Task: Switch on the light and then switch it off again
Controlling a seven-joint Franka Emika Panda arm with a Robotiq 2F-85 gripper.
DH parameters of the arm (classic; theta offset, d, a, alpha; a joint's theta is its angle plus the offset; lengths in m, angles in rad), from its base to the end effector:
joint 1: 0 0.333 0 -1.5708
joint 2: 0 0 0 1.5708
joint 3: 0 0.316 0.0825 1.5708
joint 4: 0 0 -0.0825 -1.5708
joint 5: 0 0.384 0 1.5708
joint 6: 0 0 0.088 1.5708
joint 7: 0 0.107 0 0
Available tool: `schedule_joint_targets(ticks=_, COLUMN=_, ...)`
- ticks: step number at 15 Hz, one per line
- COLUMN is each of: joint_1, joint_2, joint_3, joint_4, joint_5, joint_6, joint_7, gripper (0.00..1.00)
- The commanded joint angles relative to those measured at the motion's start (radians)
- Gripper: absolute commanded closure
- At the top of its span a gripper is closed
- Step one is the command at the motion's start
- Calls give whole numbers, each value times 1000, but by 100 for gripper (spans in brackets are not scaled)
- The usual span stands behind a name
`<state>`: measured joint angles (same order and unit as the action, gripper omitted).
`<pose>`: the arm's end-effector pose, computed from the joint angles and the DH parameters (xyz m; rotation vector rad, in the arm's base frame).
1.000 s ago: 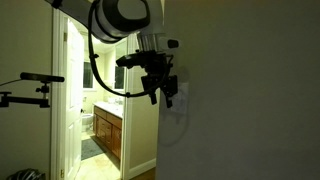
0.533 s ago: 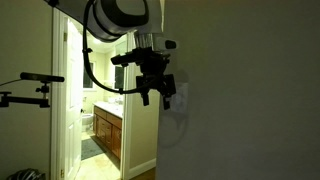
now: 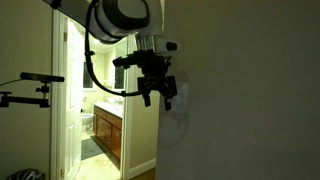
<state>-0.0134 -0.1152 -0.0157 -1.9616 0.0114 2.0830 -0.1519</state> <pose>0.5480 -0.0157 0.5479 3.1052 0.1839 0.3699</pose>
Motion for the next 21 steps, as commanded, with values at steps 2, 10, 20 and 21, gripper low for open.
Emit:
schedule_joint_targets(ticks=2, joint_1=3, joint_2=34, joint_3=0, joint_4=9, joint_5=3, joint_6=98, joint_7=29, gripper=28)
schedule_joint_targets(ticks=10, joint_1=1, joint_2=57, joint_3=1, joint_4=10, joint_5=7, joint_6=282, joint_7=81, gripper=77)
schedule_joint_targets(ticks=20, joint_1=1, joint_2=96, joint_3=-1, joint_4=9, joint_5=65, joint_6=413, joint_7=127, gripper=96)
schedule_joint_targets(ticks=21, joint_1=1, joint_2=99, joint_3=0, joint_4=9, joint_5=73, joint_6=427, joint_7=127, gripper=96)
